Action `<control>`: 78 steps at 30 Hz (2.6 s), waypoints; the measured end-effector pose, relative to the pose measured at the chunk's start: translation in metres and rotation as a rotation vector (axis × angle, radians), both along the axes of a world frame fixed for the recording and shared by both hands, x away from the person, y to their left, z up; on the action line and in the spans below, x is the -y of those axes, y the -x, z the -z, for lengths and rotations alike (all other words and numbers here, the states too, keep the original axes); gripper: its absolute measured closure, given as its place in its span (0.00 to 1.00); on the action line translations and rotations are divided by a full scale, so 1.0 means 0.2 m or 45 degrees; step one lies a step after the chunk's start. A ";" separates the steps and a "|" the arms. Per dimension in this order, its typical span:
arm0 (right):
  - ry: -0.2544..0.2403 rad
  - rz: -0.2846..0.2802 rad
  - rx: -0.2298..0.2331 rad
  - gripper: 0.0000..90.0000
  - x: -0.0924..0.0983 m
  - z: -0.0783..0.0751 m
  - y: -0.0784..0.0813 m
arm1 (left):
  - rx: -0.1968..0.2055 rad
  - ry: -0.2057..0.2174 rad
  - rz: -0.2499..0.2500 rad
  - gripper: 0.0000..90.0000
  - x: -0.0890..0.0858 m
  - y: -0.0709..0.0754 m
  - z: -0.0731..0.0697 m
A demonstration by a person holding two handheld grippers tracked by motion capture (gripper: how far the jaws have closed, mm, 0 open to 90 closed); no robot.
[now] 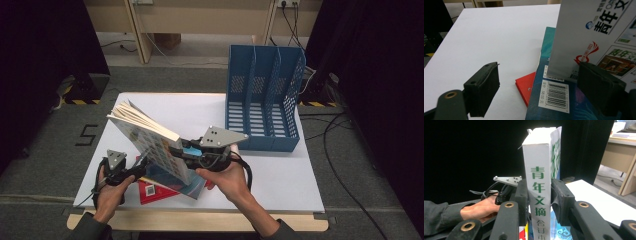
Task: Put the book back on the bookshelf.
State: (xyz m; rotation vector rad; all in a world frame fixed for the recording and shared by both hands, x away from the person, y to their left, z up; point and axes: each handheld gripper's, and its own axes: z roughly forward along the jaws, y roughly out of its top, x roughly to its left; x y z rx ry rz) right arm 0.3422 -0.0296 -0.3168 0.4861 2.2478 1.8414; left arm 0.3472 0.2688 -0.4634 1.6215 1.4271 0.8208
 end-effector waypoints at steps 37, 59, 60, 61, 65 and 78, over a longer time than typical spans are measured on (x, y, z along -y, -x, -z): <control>0.127 0.012 0.008 0.81 -0.16 -0.14 -0.16 | -0.019 0.038 -0.005 0.19 -0.03 -0.02 0.02; -0.022 0.021 -0.112 0.80 -0.07 -0.10 -0.28 | -0.041 0.025 0.000 0.19 -0.03 -0.03 0.04; -0.022 0.021 -0.112 0.80 -0.07 -0.10 -0.28 | -0.041 0.025 0.000 0.19 -0.03 -0.03 0.04; 0.012 0.015 -0.077 0.80 -0.08 -0.10 -0.27 | -0.039 0.027 -0.003 0.19 -0.03 -0.03 0.04; 0.030 0.012 -0.085 0.79 -0.08 -0.10 -0.26 | -0.041 0.025 0.000 0.19 -0.03 -0.03 0.04; 0.036 -0.002 -0.124 0.80 -0.07 -0.05 -0.27 | -0.037 0.031 -0.002 0.19 -0.04 -0.03 0.04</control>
